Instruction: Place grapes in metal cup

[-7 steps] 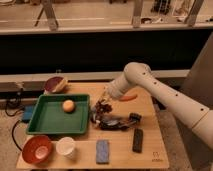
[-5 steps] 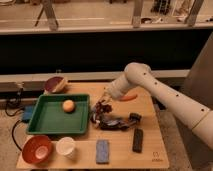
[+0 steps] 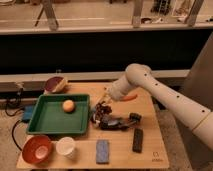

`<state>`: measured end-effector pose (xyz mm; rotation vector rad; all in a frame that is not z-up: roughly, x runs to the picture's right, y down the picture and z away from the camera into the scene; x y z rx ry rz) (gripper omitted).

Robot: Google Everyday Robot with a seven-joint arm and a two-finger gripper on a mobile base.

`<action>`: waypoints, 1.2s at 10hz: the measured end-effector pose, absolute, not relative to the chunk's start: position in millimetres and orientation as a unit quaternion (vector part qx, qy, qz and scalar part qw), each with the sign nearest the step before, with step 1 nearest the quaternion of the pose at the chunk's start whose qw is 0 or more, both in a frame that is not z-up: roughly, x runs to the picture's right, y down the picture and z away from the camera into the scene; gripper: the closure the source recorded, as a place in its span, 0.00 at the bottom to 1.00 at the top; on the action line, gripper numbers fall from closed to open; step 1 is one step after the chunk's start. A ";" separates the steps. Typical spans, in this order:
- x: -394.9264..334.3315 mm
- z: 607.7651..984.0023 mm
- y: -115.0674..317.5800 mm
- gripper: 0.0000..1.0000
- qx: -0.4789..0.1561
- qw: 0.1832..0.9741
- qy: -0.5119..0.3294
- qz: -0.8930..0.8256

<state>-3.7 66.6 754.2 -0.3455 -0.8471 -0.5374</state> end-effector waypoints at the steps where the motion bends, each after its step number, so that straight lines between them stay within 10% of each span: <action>1: -4.9 753.8 67.6 0.98 -0.165 0.861 -0.406 -0.259; 12: -24.1 716.4 54.1 0.98 -0.161 0.837 -0.451 -0.265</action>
